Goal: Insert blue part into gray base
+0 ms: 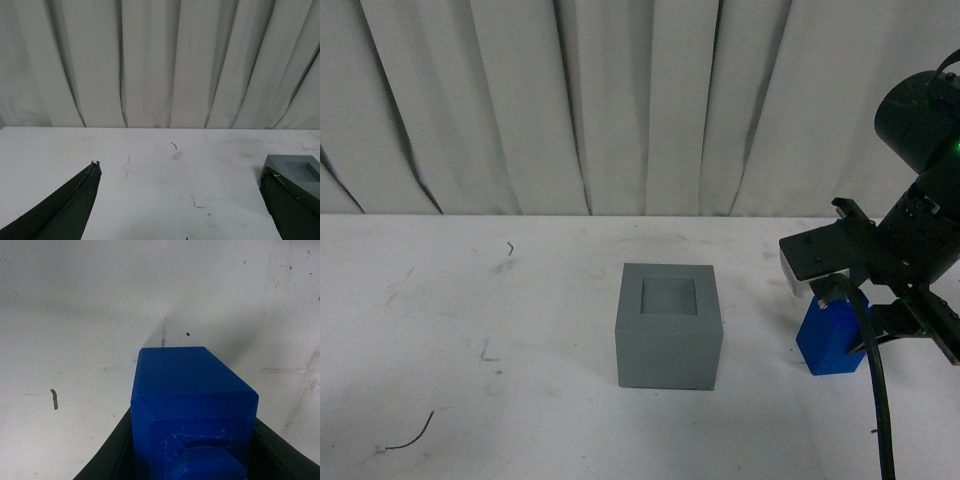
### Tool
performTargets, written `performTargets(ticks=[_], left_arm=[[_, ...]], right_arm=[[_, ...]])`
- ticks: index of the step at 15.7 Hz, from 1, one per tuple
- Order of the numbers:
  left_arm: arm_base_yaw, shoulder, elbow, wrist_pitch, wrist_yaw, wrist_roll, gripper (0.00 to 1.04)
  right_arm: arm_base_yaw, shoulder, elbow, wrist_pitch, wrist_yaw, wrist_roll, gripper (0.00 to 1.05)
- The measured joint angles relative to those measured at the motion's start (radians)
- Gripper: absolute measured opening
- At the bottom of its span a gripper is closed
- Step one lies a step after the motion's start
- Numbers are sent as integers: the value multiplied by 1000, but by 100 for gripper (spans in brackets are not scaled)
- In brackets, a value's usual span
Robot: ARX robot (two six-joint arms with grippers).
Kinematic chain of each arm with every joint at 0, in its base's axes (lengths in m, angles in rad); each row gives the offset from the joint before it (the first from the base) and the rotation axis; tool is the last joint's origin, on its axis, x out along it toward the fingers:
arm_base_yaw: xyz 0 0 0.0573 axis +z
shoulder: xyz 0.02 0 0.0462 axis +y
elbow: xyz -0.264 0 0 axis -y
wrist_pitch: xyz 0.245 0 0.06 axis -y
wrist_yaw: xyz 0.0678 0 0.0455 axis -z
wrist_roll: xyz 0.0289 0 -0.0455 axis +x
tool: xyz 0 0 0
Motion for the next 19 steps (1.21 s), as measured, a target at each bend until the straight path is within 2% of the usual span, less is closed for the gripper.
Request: performTargets(ticks=[5, 10, 12, 19], left_arm=[[0, 0, 0, 0, 0, 0, 98], [0, 0, 0, 0, 0, 0, 98], [0, 0, 0, 0, 0, 0, 98], [0, 0, 0, 0, 0, 0, 98]], right_arm=[[0, -38, 1, -82, -14, 38, 47], [13, -219, 122, -325, -44, 81, 47], [31, -224, 171, -377, -47, 95, 47], [219, -43, 356, -397, -97, 177, 47]])
